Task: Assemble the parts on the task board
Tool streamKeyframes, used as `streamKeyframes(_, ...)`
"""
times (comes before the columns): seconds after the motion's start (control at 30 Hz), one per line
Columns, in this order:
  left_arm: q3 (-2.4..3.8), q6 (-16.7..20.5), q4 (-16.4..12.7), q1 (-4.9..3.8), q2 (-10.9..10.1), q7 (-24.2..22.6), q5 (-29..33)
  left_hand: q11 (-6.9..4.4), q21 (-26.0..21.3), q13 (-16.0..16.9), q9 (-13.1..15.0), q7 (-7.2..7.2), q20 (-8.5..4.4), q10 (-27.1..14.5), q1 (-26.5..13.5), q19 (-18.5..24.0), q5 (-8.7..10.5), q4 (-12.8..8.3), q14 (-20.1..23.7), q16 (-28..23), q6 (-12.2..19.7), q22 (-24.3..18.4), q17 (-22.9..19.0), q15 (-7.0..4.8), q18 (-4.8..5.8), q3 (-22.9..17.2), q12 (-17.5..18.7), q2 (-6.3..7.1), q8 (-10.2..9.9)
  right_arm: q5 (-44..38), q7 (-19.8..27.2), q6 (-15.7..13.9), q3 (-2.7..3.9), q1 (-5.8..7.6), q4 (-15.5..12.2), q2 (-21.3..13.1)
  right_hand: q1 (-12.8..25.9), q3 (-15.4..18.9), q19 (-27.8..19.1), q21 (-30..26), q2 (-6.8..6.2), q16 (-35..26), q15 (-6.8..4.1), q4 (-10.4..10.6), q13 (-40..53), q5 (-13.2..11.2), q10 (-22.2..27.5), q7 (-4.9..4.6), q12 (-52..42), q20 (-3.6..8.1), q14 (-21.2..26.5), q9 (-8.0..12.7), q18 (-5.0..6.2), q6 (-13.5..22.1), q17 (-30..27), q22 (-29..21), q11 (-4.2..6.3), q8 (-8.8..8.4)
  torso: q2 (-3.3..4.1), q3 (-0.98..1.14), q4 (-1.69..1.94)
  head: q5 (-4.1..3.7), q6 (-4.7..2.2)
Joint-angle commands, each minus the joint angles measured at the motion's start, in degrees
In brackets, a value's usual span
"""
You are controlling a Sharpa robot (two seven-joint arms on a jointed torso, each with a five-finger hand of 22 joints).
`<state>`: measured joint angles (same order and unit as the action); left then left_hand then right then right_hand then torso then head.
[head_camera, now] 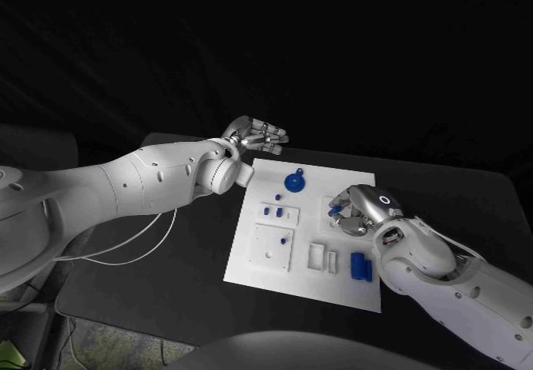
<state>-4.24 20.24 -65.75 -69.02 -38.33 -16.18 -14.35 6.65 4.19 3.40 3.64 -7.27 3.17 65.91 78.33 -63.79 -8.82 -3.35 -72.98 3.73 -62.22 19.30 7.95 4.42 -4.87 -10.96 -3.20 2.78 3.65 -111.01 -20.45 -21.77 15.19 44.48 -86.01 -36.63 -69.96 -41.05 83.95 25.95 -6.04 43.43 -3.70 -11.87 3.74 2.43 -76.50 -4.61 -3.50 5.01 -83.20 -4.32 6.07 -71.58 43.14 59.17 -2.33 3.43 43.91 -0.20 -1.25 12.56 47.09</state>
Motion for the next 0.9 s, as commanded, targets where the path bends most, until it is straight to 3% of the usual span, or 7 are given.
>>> streamKeyframes(0.03,0.05,-0.7,0.0,-0.08,0.1,-0.4,0.3,-0.10,0.2,-0.1,0.1,0.03,0.20,-0.3,0.1,-0.2,0.28,0.2,0.3,-0.2,0.1,-0.1,0.0,0.01,1.15,0.1,-0.3,-0.64,0.0,3.5,0.9,-0.2,0.27,0.05,-1.2,-0.1,0.0,0.1,2.1,-0.2,0.39,-0.1,-0.37,-0.2,-0.1,0.3,-1.9,0.22,0.0,0.48,0.0,-0.3,0.76,-0.6,0.1,0.0,1.29,0.29,-0.02,-0.03,-0.01,0.18,-0.06)
streamKeyframes(0.2,0.05,-0.7,0.2,-0.08,0.1,-0.4,0.3,-0.10,0.2,-0.1,0.1,0.03,0.20,-0.3,0.1,-0.2,0.28,0.2,0.3,-0.2,0.1,-0.1,0.0,0.01,1.15,0.1,-0.3,-0.64,0.0,5.8,2.0,0.7,0.55,0.11,-2.4,0.6,0.0,0.4,2.1,-0.2,0.54,-0.2,-0.37,-0.4,-0.1,0.3,-1.8,0.19,-0.1,0.48,0.1,-0.3,0.73,-0.5,0.1,0.1,1.27,0.29,0.00,-0.02,-0.02,0.56,0.00)
streamKeyframes(0.33,0.05,-0.7,0.3,-0.09,0.4,-0.4,0.3,-0.10,0.3,-0.1,0.1,0.04,0.20,-0.3,0.2,-0.3,0.28,0.2,0.3,-0.2,0.1,-0.6,0.0,0.02,1.13,0.1,-0.3,-0.69,0.0,5.3,2.6,1.2,0.23,0.12,-2.9,1.8,0.0,0.4,2.1,-0.3,0.61,-0.2,-0.37,-0.4,-0.1,0.3,-1.8,0.17,0.0,0.48,0.0,-0.3,0.73,-0.5,0.1,0.1,1.25,0.28,-0.03,-0.07,0.02,0.77,-0.01)
streamKeyframes(0.47,0.05,-0.7,0.5,-0.09,0.7,-0.4,0.3,-0.10,0.3,-0.1,0.1,0.04,0.20,-0.3,0.2,-0.3,0.28,0.2,0.3,-0.2,0.1,-0.6,0.0,0.02,1.13,0.1,-0.3,-0.69,0.0,3.7,3.0,1.6,-0.98,0.12,-2.8,3.5,0.0,0.5,2.1,-0.4,0.68,-0.3,-0.36,-0.5,-0.1,0.3,-1.8,0.18,0.0,0.47,0.0,-0.3,0.73,-0.4,0.1,0.1,1.25,0.29,-0.01,-0.06,0.08,1.30,0.13)
streamKeyframes(0.73,0.05,-1.0,0.8,-0.09,1.5,-0.3,0.3,-0.10,0.3,-0.1,0.1,0.04,0.20,-0.3,0.2,-0.3,0.28,0.2,0.3,-0.2,0.1,-0.6,0.0,0.02,1.13,0.1,-0.3,-0.69,0.0,2.1,3.9,3.2,-4.05,0.10,-2.2,7.9,0.0,0.5,2.1,-0.6,0.79,-0.3,-0.37,-0.8,-0.1,0.3,-1.8,0.17,0.0,0.49,0.0,-0.3,0.76,-0.5,0.2,0.3,1.24,0.28,0.08,0.01,0.08,2.12,0.39)
streamKeyframes(0.9,0.05,-1.1,0.8,-0.09,1.8,-0.3,0.3,-0.10,0.3,-0.1,0.1,0.04,0.20,-0.3,0.2,-0.3,0.28,0.2,0.3,-0.2,0.1,-0.6,0.0,0.02,1.13,0.1,-0.3,-0.69,0.0,1.6,4.1,3.9,-5.60,0.10,-2.0,9.5,0.1,0.5,2.1,-0.6,0.90,-0.4,-0.36,-1.1,-0.1,0.3,-1.8,0.17,0.0,0.48,0.0,-0.3,0.77,-0.5,0.2,0.4,1.23,0.29,-0.02,-0.11,0.02,2.34,0.55)
